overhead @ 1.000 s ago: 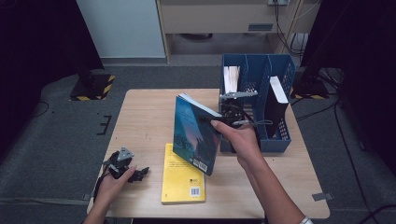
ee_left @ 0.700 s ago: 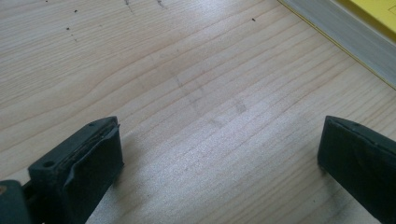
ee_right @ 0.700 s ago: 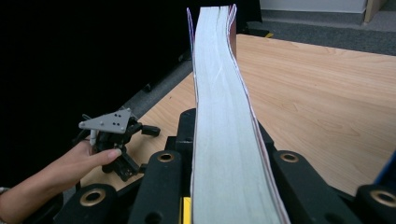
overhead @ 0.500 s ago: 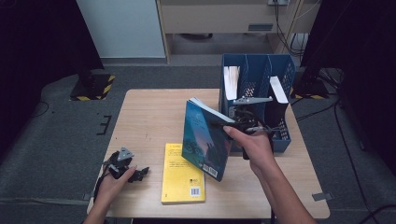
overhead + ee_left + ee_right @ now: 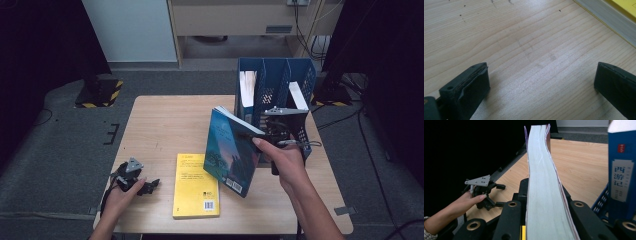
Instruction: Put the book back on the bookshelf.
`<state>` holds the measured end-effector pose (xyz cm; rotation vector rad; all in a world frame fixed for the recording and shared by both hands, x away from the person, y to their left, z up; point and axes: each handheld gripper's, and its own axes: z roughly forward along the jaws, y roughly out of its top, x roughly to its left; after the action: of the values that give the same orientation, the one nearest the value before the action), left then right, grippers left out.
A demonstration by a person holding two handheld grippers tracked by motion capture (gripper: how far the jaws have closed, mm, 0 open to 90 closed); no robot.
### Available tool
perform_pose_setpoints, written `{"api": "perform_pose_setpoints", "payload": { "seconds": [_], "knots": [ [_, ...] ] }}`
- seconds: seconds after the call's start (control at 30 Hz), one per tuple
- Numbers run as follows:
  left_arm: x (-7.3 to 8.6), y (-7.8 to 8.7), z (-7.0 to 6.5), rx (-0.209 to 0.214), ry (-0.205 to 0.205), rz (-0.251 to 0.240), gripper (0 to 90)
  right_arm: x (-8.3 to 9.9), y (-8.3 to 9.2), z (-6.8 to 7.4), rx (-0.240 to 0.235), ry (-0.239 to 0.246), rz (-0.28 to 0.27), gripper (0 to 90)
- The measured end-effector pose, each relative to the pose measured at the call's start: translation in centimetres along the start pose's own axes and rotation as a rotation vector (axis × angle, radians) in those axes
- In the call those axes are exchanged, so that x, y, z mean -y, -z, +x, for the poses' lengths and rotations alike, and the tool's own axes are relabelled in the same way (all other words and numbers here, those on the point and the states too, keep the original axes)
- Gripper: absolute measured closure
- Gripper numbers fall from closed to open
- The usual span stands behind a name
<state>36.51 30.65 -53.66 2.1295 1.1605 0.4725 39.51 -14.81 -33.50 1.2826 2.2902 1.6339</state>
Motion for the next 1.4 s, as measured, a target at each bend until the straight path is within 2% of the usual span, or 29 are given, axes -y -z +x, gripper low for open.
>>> {"api": "perform_pose_setpoints", "payload": {
  "seconds": [0.43, 0.87, 1.07, 1.4],
  "knots": [
    [0.0, 0.0, 0.0, 0.0, 0.0, 0.0, 0.0, 0.8, 2.4, -0.9, 0.017, -0.025, -0.016, 73.2],
    [0.0, 0.0, 0.0, -0.001, 0.0, 0.0, 0.0, 1.9, 4.9, -2.3, 0.053, -0.048, -0.03, 73.2],
    [0.0, 0.0, 0.0, -0.001, 0.0, 0.0, 0.0, 1.8, 5.7, -2.4, 0.058, -0.058, -0.041, 73.2],
    [0.0, 0.0, 0.0, -0.001, 0.001, 0.0, 0.0, 0.9, 8.2, -2.9, 0.064, -0.088, -0.077, 73.1]
  ]
}}
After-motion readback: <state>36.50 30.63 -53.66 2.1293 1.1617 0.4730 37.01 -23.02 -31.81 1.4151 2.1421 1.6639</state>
